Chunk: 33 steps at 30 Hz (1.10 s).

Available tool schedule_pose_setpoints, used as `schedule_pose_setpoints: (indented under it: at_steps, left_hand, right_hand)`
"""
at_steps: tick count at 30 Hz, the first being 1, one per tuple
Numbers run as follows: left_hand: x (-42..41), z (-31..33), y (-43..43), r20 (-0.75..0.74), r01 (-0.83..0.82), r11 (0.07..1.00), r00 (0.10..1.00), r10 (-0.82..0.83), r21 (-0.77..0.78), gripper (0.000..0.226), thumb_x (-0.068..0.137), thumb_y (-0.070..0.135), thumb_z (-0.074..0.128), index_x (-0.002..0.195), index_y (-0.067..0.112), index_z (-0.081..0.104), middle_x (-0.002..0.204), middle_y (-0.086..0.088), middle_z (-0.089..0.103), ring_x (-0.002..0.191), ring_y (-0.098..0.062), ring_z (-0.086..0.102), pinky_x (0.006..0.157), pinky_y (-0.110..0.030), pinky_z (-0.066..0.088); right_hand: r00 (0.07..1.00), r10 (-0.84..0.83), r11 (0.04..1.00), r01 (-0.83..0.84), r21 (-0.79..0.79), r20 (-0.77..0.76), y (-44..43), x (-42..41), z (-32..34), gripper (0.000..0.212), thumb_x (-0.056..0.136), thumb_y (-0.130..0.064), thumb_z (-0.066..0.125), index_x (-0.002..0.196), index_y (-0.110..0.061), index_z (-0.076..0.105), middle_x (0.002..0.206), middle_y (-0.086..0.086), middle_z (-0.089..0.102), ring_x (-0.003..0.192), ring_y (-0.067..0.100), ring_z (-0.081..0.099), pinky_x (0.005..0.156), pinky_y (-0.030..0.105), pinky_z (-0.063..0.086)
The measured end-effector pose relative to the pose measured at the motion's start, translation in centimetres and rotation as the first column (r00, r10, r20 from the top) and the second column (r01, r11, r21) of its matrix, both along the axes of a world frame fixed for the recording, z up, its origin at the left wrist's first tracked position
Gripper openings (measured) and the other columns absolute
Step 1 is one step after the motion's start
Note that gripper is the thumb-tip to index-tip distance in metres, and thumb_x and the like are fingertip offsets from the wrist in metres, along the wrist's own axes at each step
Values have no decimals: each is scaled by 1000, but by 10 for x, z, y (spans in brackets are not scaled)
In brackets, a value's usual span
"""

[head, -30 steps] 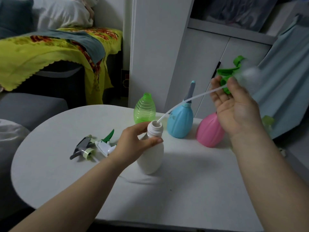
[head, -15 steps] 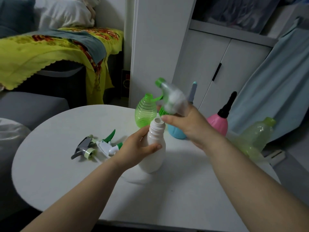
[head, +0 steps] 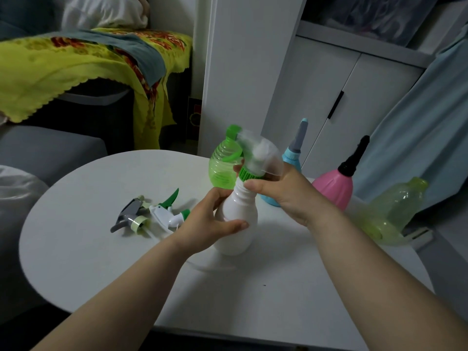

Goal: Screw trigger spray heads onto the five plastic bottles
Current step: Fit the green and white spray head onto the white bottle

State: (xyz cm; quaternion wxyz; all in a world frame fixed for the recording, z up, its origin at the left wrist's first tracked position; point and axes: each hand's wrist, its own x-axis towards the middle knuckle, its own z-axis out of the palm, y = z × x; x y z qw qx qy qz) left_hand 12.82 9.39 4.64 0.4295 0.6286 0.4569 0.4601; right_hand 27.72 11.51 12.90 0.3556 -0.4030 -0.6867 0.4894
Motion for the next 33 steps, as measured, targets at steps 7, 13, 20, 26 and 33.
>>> schedule_pose_setpoints:
  at_steps: [7, 13, 20, 26, 33]
  left_hand:
    - [2, 2, 0, 25, -3, 1000, 1000, 3, -2, 41, 61, 25, 76, 85, 37, 45, 93, 12, 57, 91, -12, 54, 79, -26, 45]
    - [1, 2, -2, 10, -5, 1000, 1000, 5, 3, 45, 66, 12, 75, 87, 37, 45, 95, 11, 56, 97, -16, 55, 86, -34, 46]
    - [2, 3, -2, -5, -8, 1000, 1000, 8, -8, 43, 67, 12, 75, 95, 28, 45, 99, 3, 57, 97, -17, 54, 87, -33, 45]
    - [2, 3, -2, 0, -15, 1000, 1000, 15, 2, 42, 66, 12, 75, 93, 27, 46, 94, 7, 56, 96, -17, 54, 85, -32, 45]
    - [2, 1, -1, 24, -6, 1000, 1000, 5, 26, 44, 66, 11, 75, 85, 37, 45, 93, 13, 56, 94, -13, 54, 83, -27, 45]
  right_hand:
    - [959, -269, 944, 246, 221, 84, -1, -14, -11, 46, 63, -14, 75, 101, -6, 50, 101, 15, 63, 94, 29, 59, 88, 46, 48]
    - [961, -237, 963, 213, 164, 145, -3, -15, -11, 56, 64, -23, 75, 111, -14, 46, 108, 10, 61, 100, 23, 58, 90, 41, 49]
    - [998, -47, 995, 50, 91, -37, -6, 3, -5, 35, 74, 4, 62, 97, -20, 52, 88, -11, 60, 75, -11, 60, 66, 6, 45]
    - [964, -241, 939, 260, 226, -111, -3, -11, -16, 40, 66, 2, 70, 77, -29, 47, 81, -9, 57, 76, 5, 59, 73, 17, 47]
    - [954, -291, 936, 301, 181, -75, -7, -16, -24, 43, 66, -9, 73, 92, -29, 44, 100, 3, 56, 93, 21, 56, 84, 32, 47]
